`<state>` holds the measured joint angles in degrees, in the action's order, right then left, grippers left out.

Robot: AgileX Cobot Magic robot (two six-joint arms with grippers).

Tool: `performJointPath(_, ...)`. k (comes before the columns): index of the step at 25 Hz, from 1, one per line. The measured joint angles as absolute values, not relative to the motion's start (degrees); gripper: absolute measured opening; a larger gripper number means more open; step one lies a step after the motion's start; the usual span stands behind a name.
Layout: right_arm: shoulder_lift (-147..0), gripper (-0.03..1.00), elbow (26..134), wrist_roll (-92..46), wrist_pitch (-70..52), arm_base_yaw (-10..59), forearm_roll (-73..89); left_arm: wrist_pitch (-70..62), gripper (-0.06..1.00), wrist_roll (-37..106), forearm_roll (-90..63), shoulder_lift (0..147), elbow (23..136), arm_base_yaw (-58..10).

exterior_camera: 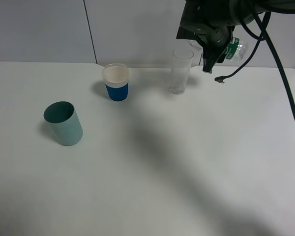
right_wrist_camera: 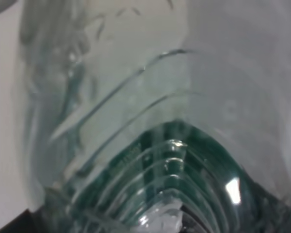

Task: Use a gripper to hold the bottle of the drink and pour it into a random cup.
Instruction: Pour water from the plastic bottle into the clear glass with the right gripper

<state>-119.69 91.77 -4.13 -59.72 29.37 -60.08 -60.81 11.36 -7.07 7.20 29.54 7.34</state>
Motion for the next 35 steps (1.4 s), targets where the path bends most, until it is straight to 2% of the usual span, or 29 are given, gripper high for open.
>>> performJointPath(35, -119.69, 0.55, 91.77, -12.61, -62.3, 29.37, -61.74, -60.81, 0.99, 11.36, -7.07, 7.2, 29.54, 7.34)
